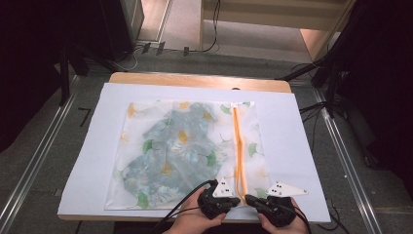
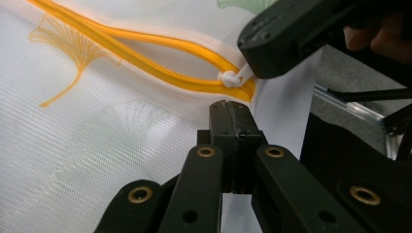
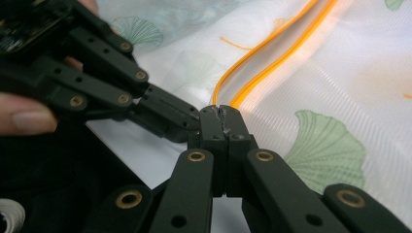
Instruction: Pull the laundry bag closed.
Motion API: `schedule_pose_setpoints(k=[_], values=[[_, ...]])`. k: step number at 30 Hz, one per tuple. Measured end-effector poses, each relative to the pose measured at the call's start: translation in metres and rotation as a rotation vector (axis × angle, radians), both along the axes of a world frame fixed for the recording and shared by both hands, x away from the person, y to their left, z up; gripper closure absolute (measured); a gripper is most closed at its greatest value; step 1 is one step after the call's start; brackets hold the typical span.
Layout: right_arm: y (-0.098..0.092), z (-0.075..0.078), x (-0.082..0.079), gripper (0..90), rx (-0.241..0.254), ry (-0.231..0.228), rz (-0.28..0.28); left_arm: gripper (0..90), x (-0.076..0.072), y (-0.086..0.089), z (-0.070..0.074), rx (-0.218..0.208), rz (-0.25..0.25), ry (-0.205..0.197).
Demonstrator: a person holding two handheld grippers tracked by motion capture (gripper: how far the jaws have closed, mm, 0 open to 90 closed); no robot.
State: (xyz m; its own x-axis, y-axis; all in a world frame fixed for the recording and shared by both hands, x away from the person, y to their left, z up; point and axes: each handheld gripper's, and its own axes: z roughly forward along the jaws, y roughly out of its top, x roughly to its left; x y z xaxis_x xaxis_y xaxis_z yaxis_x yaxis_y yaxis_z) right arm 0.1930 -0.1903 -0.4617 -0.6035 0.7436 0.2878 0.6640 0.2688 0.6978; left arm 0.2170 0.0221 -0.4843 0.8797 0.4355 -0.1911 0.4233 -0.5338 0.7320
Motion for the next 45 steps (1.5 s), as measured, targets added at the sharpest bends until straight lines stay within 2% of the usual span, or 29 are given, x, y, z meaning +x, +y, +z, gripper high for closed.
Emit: schedule_pose_setpoints(k=[1,4,6,10,14,18,19,21,24,27,30,31,32,33,34,35,36,38,39,40,41,42,43,45], values=[[0.0,-0.001,0.001,90.0,-0.008,-0.005,0.0,90.0,0.0,0.0,0.001,0.01,-0.007,-0.006],[0.003,-0.001,0.001,90.0,-0.015,-0.021,-0.004,90.0,0.001,0.001,0.0,0.002,-0.002,0.007],[0.008,-0.001,0.003,90.0,-0.037,-0.053,0.011,90.0,0.002,0.001,0.0,-0.003,0.0,0.016],[0.013,-0.001,0.007,90.0,-0.036,-0.066,0.015,90.0,0.003,0.002,0.0,-0.007,0.004,0.035],[0.008,-0.005,0.005,90.0,-0.053,-0.025,-0.006,90.0,0.003,0.002,-0.001,-0.009,0.004,0.031],[0.005,-0.005,0.0,90.0,-0.07,-0.028,-0.001,90.0,0.004,0.004,0.0,-0.011,0.011,0.035],[0.006,-0.006,-0.003,90.0,-0.095,-0.027,0.006,90.0,0.004,0.004,0.0,-0.007,0.016,0.035],[0.006,-0.006,-0.004,90.0,-0.11,-0.023,0.009,90.0,0.005,0.006,0.0,-0.008,0.03,0.036],[0.005,-0.006,-0.007,90.0,-0.106,-0.005,0.014,90.0,0.005,0.006,0.001,-0.005,0.036,0.038],[0.003,-0.007,-0.007,90.0,-0.068,0.026,0.029,90.0,0.005,0.006,0.001,-0.002,0.033,0.038],[0.002,-0.008,-0.002,90.0,0.021,0.07,0.044,90.0,0.006,0.006,0.0,-0.008,0.039,0.05],[0.002,-0.008,-0.002,90.0,0.021,0.07,0.044,90.0,0.006,0.006,0.0,-0.008,0.039,0.048],[-0.003,-0.006,0.0,88.3,0.131,0.066,0.044,90.0,0.006,0.006,0.0,-0.006,0.04,0.045],[-0.006,-0.005,0.001,88.0,0.169,0.055,0.04,90.0,0.006,0.006,0.0,-0.008,0.039,0.046],[-0.006,-0.005,0.001,88.0,0.169,0.055,0.04,90.0,0.006,0.006,0.0,-0.008,0.039,0.046],[-0.013,0.0,0.001,88.7,0.232,0.016,0.003,90.0,0.006,0.006,0.0,-0.012,0.04,0.05],[-0.017,0.002,0.001,90.0,0.232,-0.008,-0.022,90.0,0.006,0.006,0.0,-0.012,0.04,0.05],[-0.021,0.005,0.0,90.0,0.179,-0.046,-0.068,90.0,0.006,0.006,0.0,-0.016,0.041,0.055],[-0.021,0.005,0.0,90.0,0.179,-0.046,-0.068,90.0,0.006,0.006,0.0,-0.016,0.041,0.055],[-0.023,0.003,-0.001,90.0,0.131,-0.044,-0.068,90.0,0.006,0.006,0.0,-0.018,0.042,0.057],[-0.023,0.003,-0.001,90.0,0.131,-0.044,-0.068,90.0,0.006,0.006,0.0,-0.018,0.042,0.057],[-0.02,0.0,-0.003,90.0,0.068,-0.041,-0.053,90.0,0.006,0.006,0.0,-0.018,0.041,0.057],[-0.02,0.0,-0.003,90.0,0.068,-0.041,-0.053,90.0,0.006,0.006,0.0,-0.018,0.041,0.057],[-0.014,-0.002,-0.005,90.0,0.021,-0.042,-0.035,90.0,0.007,0.006,0.0,-0.017,0.042,0.059]])
